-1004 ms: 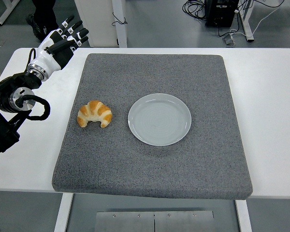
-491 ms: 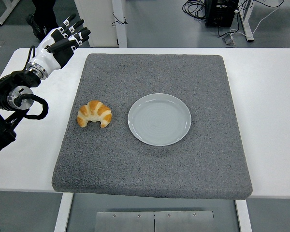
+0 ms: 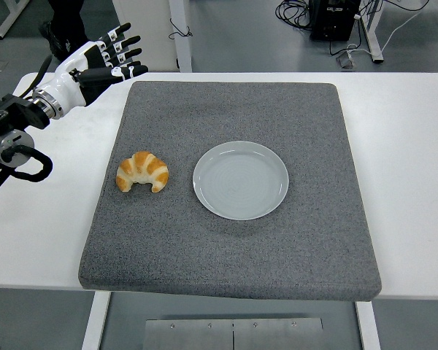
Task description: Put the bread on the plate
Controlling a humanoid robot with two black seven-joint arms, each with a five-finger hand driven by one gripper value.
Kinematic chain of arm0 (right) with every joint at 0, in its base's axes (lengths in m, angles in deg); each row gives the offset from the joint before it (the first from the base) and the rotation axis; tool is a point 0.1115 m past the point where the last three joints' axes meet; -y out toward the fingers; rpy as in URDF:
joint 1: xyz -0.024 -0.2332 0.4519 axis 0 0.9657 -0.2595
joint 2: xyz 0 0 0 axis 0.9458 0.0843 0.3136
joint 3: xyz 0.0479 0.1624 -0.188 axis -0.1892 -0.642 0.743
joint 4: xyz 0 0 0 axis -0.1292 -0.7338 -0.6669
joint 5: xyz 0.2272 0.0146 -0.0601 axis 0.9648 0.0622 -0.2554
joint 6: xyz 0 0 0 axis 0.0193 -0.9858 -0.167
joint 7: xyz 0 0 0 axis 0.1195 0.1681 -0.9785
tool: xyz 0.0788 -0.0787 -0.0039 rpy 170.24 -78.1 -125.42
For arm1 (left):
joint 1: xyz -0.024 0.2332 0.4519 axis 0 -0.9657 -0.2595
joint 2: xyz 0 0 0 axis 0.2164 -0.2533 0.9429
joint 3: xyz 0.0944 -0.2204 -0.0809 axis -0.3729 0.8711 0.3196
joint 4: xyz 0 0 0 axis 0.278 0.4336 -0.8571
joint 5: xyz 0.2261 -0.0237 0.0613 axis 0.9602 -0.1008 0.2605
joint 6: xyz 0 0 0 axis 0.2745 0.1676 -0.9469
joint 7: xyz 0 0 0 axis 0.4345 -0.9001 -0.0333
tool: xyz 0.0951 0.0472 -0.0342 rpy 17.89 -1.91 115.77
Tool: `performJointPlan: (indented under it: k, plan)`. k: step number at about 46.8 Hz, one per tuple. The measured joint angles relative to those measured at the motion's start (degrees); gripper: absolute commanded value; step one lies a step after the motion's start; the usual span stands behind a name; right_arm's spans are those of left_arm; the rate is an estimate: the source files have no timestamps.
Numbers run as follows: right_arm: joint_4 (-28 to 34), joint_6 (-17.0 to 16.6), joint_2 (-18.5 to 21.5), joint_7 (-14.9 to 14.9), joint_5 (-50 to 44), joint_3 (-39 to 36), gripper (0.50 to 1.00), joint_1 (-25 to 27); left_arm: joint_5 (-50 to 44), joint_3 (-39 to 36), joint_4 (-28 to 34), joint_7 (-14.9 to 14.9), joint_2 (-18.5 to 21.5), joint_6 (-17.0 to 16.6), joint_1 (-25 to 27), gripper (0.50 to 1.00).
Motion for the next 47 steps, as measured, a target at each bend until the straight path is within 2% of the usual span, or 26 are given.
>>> performJointPlan:
  k: [10,19,37,47]
  plan:
    - [-0.01,0.0,0.0,0.0,0.0,-0.01,1.0,0.0,5.63,-0.06,6.93,0.04,4.54,-0.89,-0.13,0.977]
    - [0.0,0.0,0.0,0.0,0.0,-0.01,1.0,0.0,21.64,-0.26,15.07,-0.18,9.7,-4.73,-0.92,0.977]
    - [0.0,0.0,0.0,0.01,0.0,0.0,1.0,0.01,39.23,-5.49,24.87,-2.15,19.88,-7.34,-1.96,0.977]
    - [0.0,0.0,0.0,0.02,0.0,0.0,1.0,0.0,48.79,-6.14,25.19,-2.14,20.29,-9.14,-3.0,0.977]
